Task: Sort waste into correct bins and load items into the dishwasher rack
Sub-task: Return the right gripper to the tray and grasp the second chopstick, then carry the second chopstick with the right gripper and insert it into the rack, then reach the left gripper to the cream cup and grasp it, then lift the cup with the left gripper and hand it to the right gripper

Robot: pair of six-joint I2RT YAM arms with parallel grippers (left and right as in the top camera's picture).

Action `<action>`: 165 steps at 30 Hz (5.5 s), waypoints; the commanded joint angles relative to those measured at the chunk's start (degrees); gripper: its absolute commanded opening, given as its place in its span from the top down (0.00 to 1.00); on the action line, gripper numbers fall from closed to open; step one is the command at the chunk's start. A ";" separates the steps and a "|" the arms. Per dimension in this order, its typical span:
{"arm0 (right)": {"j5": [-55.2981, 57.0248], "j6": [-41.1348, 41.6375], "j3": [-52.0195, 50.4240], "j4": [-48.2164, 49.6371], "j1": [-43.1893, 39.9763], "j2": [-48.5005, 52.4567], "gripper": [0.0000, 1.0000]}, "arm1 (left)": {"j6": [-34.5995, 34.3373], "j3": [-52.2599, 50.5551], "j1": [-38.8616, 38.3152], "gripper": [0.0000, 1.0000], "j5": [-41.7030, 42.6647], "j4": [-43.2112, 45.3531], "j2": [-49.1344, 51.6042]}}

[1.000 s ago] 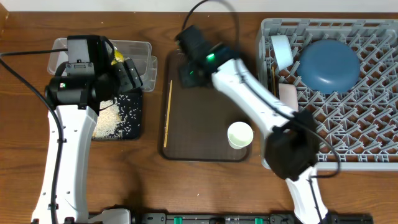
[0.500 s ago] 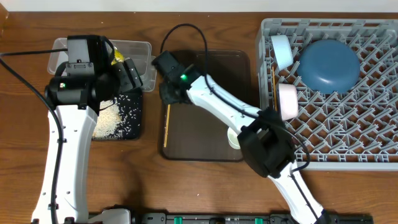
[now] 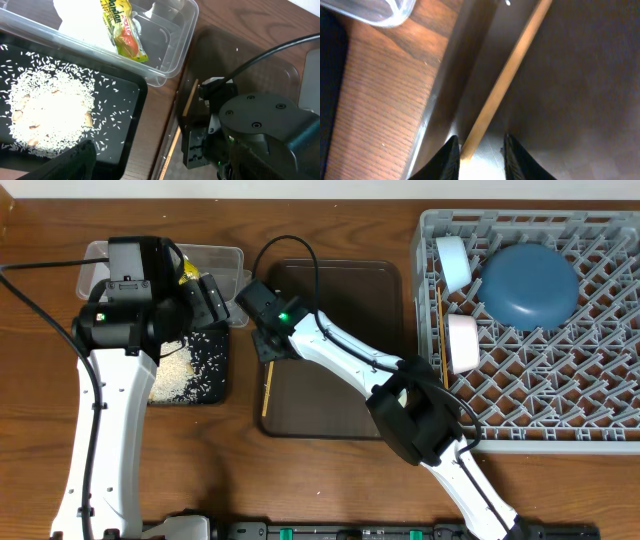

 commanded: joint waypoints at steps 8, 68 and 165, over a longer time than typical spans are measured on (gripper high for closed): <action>0.81 0.39 0.33 -4.96 0.42 2.14 0.91 | 0.11 -0.04 0.20 0.12 -0.33 -0.11 0.35; 14.38 -10.91 -8.68 -24.37 -30.03 -20.70 0.99 | 0.11 -0.04 0.20 0.12 -0.33 -0.11 0.35; -13.29 -20.20 -0.48 -29.11 -39.69 -34.82 0.01 | 2.16 -3.04 -40.79 0.94 10.29 8.94 26.12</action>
